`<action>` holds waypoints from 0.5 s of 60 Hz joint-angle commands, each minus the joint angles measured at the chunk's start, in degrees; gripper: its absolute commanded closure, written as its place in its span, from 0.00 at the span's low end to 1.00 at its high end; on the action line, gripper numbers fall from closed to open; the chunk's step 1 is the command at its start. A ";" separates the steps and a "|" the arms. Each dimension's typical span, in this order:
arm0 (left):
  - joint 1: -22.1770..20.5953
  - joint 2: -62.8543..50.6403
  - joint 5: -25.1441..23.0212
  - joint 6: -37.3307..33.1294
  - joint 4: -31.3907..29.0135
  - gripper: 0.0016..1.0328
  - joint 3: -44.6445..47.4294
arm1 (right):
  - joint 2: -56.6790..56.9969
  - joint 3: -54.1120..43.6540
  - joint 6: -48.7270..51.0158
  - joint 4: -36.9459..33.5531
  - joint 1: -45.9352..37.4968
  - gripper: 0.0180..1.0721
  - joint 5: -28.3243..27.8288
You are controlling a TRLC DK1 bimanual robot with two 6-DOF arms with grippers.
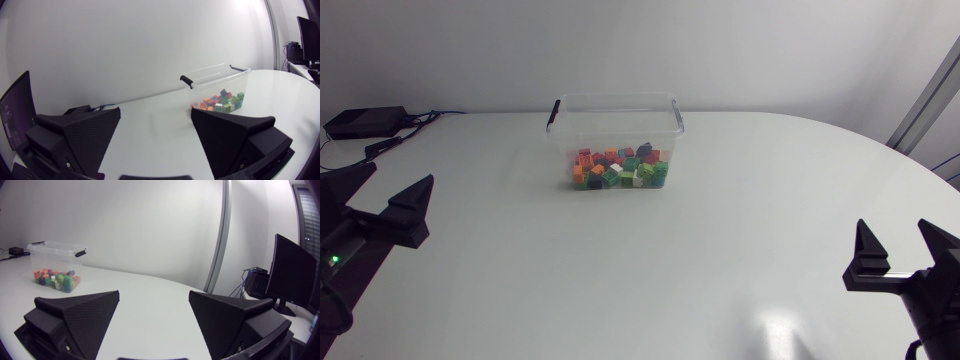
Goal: Place the duplo bricks in the container
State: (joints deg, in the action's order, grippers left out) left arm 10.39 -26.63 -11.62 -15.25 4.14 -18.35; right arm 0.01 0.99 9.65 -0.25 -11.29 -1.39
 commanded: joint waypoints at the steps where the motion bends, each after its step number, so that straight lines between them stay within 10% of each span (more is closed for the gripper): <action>1: -1.17 2.87 0.70 2.85 0.29 0.05 2.70 | 0.21 -0.99 -2.20 -0.12 1.25 0.05 0.50; 30: -6.84 17.47 7.41 10.47 -2.44 0.05 12.32 | 0.07 -0.99 -6.78 0.11 7.42 0.05 1.05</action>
State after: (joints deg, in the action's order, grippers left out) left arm 4.60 -11.46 -5.21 -7.51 2.07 -8.51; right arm 0.01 0.99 5.15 -0.23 -4.93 -0.97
